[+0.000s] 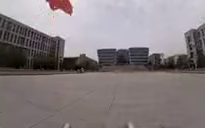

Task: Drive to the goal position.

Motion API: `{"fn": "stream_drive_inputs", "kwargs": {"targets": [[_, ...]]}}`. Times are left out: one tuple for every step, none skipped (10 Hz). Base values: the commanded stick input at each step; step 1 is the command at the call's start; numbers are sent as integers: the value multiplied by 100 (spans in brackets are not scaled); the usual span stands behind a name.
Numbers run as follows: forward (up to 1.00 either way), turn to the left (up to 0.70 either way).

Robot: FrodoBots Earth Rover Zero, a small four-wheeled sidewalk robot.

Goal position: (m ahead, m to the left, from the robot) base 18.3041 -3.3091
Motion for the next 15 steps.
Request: {"fn": "stream_drive_inputs", "kwargs": {"targets": [[85, 0], [85, 0], [85, 0], [85, 0], [85, 0], [85, 0], [85, 0], [85, 0], [85, 0], [85, 0], [85, 0], [85, 0], [85, 0], [85, 0], [85, 0]]}}
